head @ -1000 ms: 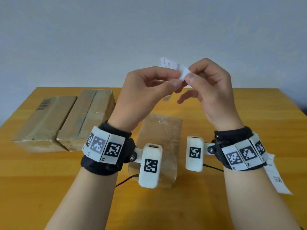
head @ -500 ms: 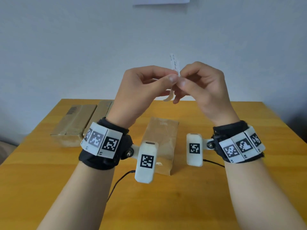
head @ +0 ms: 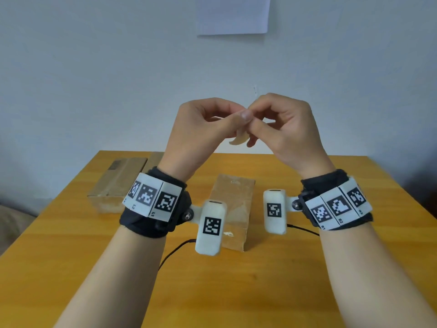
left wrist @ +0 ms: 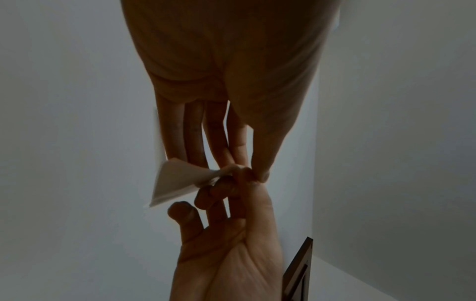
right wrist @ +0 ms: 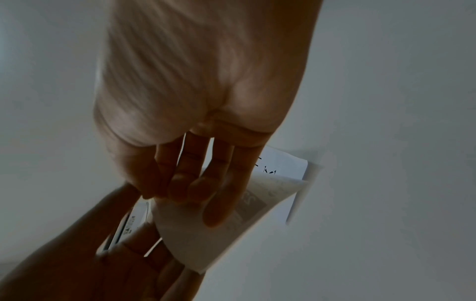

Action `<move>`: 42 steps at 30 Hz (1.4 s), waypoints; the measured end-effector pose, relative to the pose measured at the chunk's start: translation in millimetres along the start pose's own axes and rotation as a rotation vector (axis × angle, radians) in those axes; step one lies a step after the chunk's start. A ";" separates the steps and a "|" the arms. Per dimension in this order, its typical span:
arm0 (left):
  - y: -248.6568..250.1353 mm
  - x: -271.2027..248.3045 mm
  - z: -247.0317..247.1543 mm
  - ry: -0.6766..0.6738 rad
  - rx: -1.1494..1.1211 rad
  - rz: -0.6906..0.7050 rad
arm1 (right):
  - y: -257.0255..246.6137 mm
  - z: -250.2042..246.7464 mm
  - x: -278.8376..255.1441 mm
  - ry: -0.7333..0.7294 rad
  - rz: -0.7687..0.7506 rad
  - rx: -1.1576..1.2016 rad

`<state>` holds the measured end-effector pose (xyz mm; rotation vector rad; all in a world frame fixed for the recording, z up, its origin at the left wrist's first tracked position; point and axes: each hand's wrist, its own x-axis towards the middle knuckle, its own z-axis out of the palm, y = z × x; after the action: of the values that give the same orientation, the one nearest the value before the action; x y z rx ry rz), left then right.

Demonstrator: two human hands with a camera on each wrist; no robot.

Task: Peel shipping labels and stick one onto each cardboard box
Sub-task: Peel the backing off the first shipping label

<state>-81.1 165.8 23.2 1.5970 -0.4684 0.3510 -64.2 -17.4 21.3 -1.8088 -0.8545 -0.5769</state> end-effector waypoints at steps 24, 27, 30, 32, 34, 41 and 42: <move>1.2 -1.9 -1.1 -0.007 -0.091 -0.078 | -12.6 -0.8 -0.5 0.078 0.076 0.044; -0.5 -2.3 -1.4 -0.004 -0.096 -0.111 | -9.7 -0.7 -1.5 0.068 0.110 0.075; -2.7 -2.3 -2.1 0.008 -0.108 -0.136 | -6.5 -1.4 -1.9 0.055 0.156 0.117; -3.8 -2.3 -2.2 0.011 -0.116 -0.145 | -5.1 -1.9 -2.4 0.057 0.191 0.148; -4.7 -2.3 -1.6 0.010 -0.125 -0.153 | -4.7 -2.0 -2.8 0.064 0.220 0.178; -7.2 -1.9 0.1 0.021 -0.149 -0.159 | -2.6 -3.2 -3.2 0.080 0.297 0.234; -7.9 -1.5 -0.1 0.022 -0.153 -0.157 | -2.4 -2.9 -3.6 0.071 0.308 0.227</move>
<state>-78.4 166.3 15.6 1.4689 -0.3416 0.2082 -68.4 -20.5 21.2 -1.6589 -0.5542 -0.3299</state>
